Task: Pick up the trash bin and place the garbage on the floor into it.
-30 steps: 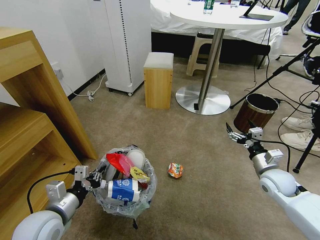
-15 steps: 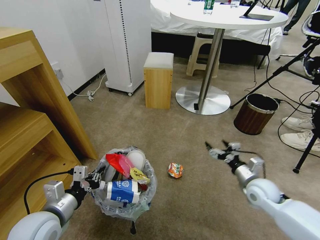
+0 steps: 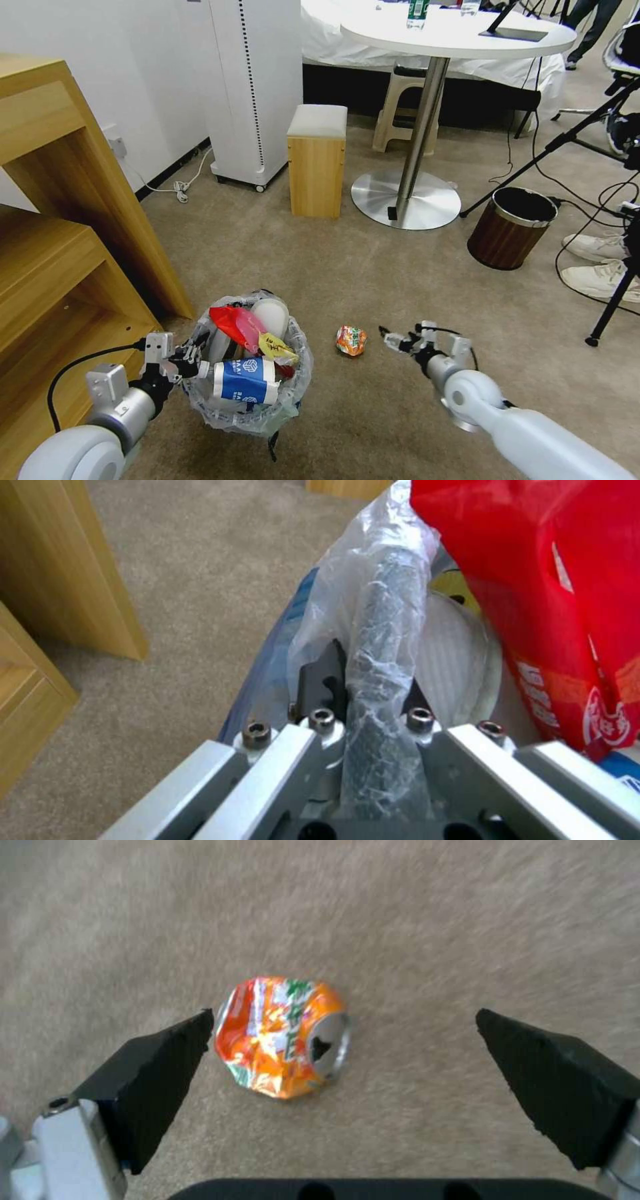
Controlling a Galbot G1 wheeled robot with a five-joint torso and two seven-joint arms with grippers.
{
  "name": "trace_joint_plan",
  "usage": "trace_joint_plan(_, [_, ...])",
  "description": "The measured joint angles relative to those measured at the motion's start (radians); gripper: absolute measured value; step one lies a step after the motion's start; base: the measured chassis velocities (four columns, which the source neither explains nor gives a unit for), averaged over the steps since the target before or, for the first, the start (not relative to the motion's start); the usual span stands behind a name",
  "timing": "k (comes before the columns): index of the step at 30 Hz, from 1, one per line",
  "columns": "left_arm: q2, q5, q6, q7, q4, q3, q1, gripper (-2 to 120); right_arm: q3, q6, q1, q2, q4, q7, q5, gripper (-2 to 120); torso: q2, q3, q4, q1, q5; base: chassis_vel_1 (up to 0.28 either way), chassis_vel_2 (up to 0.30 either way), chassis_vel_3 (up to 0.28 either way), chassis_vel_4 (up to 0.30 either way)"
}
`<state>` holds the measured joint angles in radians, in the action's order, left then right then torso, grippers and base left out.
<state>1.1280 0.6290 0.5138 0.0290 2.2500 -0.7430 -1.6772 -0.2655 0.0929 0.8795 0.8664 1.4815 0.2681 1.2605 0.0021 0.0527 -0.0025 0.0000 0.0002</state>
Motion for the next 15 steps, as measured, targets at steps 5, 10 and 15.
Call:
trace_joint_plan(5, [0.012, -0.010, -0.011, 0.001, -0.004, -0.001, -0.007, 3, -0.048, 0.042, -0.082, 0.086, -0.112, 0.028, -0.020, 100, 0.000, 0.000, 0.0002, 0.000, 0.0003, 0.000, 0.000, 0.000, 0.000])
trace_joint_plan(10, [0.016, -0.014, -0.015, 0.002, -0.005, -0.003, -0.011, 3, -0.058, 0.066, -0.114, 0.159, -0.228, 0.030, -0.078, 100, 0.000, 0.000, 0.0000, 0.000, 0.0002, 0.000, 0.000, 0.000, 0.000])
trace_joint_plan(15, [0.017, -0.014, -0.019, 0.002, -0.008, -0.003, -0.011, 3, -0.073, 0.064, -0.131, 0.200, -0.297, 0.010, -0.117, 100, 0.000, 0.000, 0.0000, 0.000, 0.0003, 0.000, 0.000, 0.000, 0.000])
